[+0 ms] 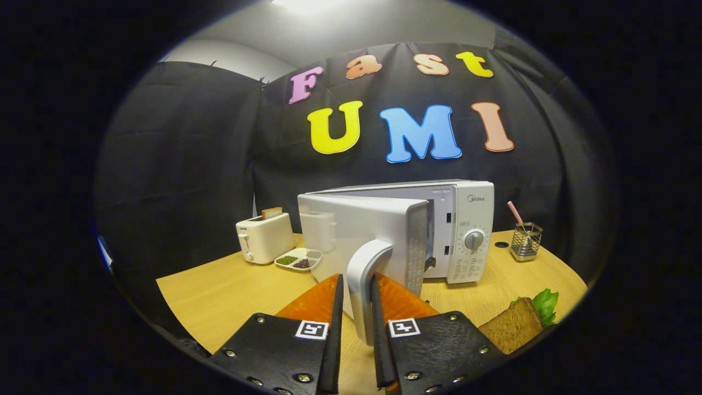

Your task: Open the microwave, put the food inside, and close the microwave door.

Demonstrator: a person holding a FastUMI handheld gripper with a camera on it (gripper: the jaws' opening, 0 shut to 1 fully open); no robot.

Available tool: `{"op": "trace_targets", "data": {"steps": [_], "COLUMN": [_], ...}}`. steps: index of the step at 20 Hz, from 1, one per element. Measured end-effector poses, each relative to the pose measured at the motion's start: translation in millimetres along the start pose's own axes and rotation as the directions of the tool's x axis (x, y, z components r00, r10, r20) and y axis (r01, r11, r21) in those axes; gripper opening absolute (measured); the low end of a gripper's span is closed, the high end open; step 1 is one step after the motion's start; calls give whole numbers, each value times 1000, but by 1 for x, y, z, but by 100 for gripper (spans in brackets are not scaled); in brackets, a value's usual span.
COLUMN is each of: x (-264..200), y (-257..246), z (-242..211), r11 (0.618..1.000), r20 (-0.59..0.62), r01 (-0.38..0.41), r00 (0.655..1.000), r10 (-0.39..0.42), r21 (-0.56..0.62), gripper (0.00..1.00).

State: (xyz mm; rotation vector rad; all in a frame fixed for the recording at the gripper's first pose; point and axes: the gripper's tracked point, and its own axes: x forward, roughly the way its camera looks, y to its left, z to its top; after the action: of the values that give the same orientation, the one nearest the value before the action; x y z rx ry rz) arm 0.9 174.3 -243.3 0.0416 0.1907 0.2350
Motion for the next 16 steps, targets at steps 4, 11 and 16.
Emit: {"op": "trace_targets", "data": {"steps": [4, 11, 16], "x": [-14, -31, -39], "y": [28, 75, 120], "z": [-6, -14, -20], "r11": [998, 988, 971], "r20": [-8, -28, -41], "r01": [-61, -156, -238], "r00": [998, 987, 970], "r10": [61, 156, 238], "r21": [-7, 1, -6], "gripper": [26, 26, 26]}}
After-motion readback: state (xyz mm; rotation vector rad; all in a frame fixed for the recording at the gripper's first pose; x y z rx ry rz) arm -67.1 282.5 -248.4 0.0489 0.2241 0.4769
